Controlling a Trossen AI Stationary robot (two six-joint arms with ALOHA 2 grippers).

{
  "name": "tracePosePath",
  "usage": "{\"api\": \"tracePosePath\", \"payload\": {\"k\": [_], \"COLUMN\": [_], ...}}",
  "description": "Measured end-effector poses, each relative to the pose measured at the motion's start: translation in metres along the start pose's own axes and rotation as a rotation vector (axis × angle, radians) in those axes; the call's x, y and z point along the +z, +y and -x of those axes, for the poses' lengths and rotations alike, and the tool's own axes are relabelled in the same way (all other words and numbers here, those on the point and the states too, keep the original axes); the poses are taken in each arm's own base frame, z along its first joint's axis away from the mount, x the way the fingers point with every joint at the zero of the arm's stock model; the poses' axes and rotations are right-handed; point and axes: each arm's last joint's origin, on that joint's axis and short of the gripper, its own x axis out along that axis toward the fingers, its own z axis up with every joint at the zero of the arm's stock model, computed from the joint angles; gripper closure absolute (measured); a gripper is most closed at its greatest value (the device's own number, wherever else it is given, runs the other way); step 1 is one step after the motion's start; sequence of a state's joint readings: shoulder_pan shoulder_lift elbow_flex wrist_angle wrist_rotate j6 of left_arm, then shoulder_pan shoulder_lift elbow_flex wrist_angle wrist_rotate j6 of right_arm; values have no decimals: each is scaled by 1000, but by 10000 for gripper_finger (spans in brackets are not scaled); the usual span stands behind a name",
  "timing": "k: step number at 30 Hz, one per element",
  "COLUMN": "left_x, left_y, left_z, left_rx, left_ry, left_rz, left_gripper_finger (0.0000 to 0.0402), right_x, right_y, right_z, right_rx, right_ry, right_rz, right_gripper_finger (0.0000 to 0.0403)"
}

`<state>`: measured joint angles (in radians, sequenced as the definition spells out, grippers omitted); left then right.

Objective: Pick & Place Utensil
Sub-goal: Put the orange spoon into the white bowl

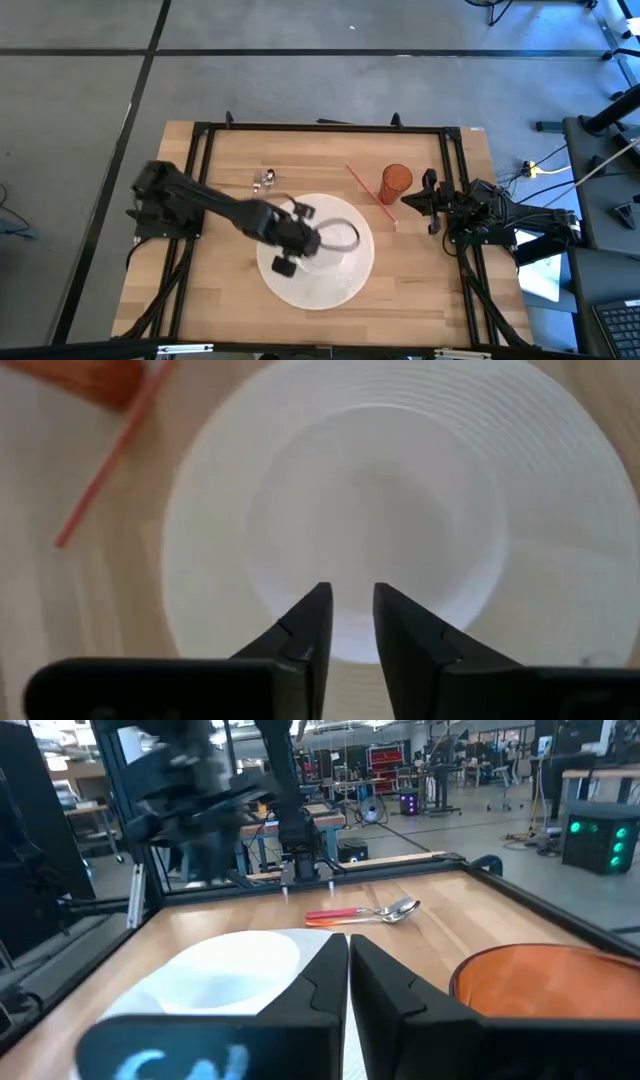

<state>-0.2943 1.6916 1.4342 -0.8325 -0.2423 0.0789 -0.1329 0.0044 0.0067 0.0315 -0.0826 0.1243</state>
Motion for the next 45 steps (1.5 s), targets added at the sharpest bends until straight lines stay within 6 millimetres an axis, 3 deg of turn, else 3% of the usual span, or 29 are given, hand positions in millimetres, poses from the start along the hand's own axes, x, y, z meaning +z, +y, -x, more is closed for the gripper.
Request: {"api": "tracePosePath", "payload": {"k": [4,7,12,18,27,33,40,45], "left_x": [-45,-91,-159,-207,-227,-242,-244,-230], "left_y": [22,33,42,46,50,59,63,71], "left_z": [9,10,5,3,1,-8,-23,-27], "left_rx": [33,97,183,287,419,444,291,211], "left_ry": [-128,-184,-293,-440,-488,-362,-262,-148], "left_rz": [146,270,467,775,1053,1179,1280,1307], "left_gripper_finger": [370,394,399,399,399,400,396,376], "right_x": [0,0,3,9,9,7,8,8], "right_y": [0,0,0,1,1,1,1,1], "right_z": [0,0,0,0,0,0,0,0], "right_rx": [0,0,2,9,8,22,21,21], "right_ry": [-1,-1,-29,-95,-92,-74,-81,-85], "right_rz": [-23,-24,-19,8,61,65,113,115], "right_gripper_finger": [386,386,386,386,386,386,386,386]}}
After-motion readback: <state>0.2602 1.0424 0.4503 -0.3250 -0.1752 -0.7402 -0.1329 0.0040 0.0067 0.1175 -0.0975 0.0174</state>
